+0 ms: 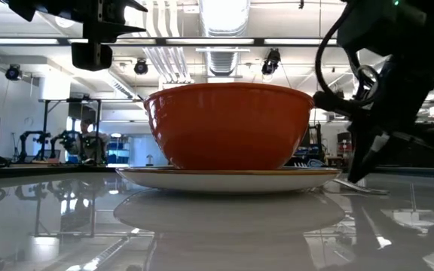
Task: Set table place
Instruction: Put the fork to the right of the gray plate
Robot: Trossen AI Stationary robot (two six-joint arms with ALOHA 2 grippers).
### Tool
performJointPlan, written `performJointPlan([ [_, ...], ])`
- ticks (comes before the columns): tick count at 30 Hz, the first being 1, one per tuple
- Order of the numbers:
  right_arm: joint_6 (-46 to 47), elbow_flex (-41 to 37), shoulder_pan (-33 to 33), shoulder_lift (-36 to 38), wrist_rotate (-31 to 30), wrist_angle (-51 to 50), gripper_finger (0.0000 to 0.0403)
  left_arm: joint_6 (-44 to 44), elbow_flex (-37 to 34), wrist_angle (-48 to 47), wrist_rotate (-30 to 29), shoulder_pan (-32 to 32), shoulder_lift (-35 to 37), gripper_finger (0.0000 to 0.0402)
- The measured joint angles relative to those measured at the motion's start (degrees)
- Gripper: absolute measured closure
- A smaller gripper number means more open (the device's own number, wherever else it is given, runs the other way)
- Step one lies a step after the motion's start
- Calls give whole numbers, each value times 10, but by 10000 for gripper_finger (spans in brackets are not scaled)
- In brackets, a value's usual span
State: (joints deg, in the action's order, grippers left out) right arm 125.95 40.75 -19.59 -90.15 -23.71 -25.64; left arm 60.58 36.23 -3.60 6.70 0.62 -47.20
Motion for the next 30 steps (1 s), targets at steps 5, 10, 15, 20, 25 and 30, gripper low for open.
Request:
performJointPlan([
  [5, 3, 0, -24, 0, 25, 1, 394, 0, 0, 0, 0, 0, 0, 294],
  [10, 26, 1, -55, 4, 30, 10, 394, 0, 0, 0, 1, 0, 0, 294],
  [15, 28, 14, -76, 4, 30, 11, 394, 0, 0, -4, 1, 0, 0, 294],
  [20, 15, 29, -89, 1, 38, 11, 394, 0, 0, -17, 1, 0, 0, 294],
  [25, 9, 41, -100, -17, 49, 12, 394, 1, 0, -21, 1, 0, 0, 294],
  [30, 10, 56, -108, -47, 59, 28, 394, 2, 0, -20, 1, 0, 0, 294],
])
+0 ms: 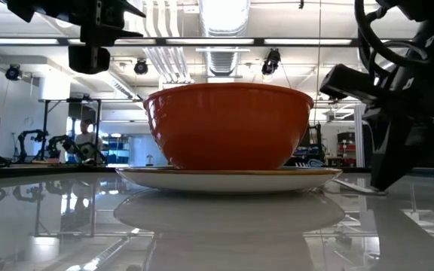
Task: Set table place
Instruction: Put the fork to the right of the gray plate
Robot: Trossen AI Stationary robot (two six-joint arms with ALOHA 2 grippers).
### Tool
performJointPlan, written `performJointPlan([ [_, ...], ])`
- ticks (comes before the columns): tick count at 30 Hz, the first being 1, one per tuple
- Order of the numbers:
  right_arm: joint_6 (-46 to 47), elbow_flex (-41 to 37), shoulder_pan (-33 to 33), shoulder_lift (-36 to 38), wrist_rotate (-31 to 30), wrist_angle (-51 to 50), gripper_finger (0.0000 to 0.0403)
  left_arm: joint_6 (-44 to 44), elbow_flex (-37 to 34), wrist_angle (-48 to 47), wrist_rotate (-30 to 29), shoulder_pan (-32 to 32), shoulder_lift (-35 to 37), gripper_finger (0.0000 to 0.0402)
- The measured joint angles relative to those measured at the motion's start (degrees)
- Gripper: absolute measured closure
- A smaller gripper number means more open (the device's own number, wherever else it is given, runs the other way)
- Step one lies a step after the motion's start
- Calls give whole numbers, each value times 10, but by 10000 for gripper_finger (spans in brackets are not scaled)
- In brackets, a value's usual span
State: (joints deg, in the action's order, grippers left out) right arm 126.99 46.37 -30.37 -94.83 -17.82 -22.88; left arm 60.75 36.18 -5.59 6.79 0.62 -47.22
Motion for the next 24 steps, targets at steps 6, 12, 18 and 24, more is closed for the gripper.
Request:
performJointPlan([
  [6, 0, 24, -3, -25, 1, 4, 394, 3, 0, 0, 0, 0, 0, 294],
  [12, 16, 30, -8, -20, -2, -40, 394, 3, 0, 1, 1, 0, 0, 294],
  [18, 20, 37, -14, -1, -3, -86, 394, 3, 0, 1, 2, 0, 0, 294],
  [24, 16, 50, -14, -4, -13, -80, 394, 0, 0, 1, 2, 0, 0, 294],
])
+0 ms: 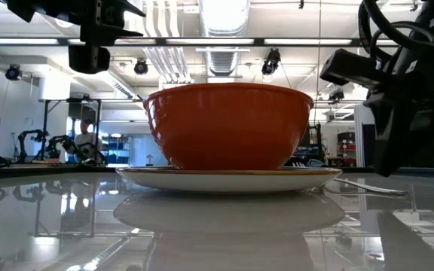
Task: Set table place
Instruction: Put the fork to the right of the gray plate
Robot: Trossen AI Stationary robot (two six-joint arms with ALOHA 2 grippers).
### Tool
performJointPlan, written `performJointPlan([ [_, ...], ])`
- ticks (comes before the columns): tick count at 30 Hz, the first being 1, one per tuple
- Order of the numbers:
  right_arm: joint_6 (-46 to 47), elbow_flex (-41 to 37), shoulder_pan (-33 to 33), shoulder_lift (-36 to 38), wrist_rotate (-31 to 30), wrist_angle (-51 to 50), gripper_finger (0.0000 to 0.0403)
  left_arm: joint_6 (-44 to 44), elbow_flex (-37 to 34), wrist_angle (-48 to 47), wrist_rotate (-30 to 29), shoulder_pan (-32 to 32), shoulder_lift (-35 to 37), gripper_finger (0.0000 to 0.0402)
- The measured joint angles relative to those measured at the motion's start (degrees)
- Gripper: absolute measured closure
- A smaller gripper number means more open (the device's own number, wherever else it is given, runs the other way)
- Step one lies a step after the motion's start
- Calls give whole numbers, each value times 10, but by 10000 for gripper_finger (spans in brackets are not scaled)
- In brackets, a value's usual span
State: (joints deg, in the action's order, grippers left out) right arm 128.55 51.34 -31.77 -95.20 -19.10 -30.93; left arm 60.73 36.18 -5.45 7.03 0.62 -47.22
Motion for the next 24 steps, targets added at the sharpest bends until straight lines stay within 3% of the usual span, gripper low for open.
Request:
performJointPlan([
  [24, -23, -13, -10, -2, 2, -3, 394, 0, 0, 0, 3, 0, 0, 294],
])
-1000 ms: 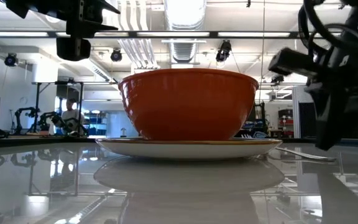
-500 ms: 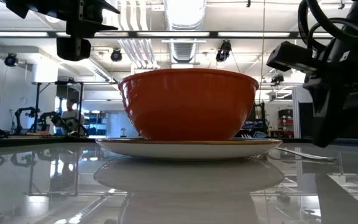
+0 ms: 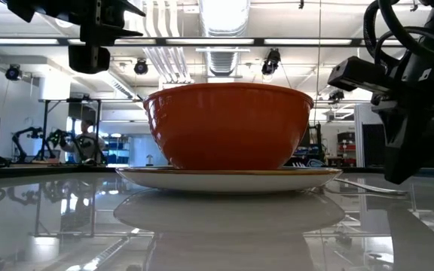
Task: Set table place
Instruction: Put the fork to the right of the gray plate
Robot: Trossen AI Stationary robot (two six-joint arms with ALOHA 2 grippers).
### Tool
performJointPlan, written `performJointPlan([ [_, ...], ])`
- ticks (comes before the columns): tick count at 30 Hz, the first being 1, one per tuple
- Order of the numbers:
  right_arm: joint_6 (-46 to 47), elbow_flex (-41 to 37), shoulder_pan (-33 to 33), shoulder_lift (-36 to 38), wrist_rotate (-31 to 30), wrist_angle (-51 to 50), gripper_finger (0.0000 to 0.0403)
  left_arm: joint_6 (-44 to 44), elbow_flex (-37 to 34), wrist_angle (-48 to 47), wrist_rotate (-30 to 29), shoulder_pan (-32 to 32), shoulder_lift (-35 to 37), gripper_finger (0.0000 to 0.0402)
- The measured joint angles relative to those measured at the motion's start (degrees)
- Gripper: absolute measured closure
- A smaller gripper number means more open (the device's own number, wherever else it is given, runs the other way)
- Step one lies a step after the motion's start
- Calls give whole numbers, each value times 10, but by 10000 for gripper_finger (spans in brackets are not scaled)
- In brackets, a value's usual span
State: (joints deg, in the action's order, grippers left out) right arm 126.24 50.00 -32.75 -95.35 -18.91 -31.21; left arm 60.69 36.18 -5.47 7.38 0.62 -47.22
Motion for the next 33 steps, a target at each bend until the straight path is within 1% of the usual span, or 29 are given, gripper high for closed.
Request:
performJointPlan([
  [20, -48, -3, 0, 0, -2, 8, 394, 4, 2, 5, 0, 0, 2, 294],
  [26, -54, -10, 0, 0, -2, 47, 394, 4, 3, 5, -1, 0, 2, 294],
  [33, -54, -14, 0, -4, -4, 44, 394, 4, 3, 5, -1, 0, 2, 294],
])
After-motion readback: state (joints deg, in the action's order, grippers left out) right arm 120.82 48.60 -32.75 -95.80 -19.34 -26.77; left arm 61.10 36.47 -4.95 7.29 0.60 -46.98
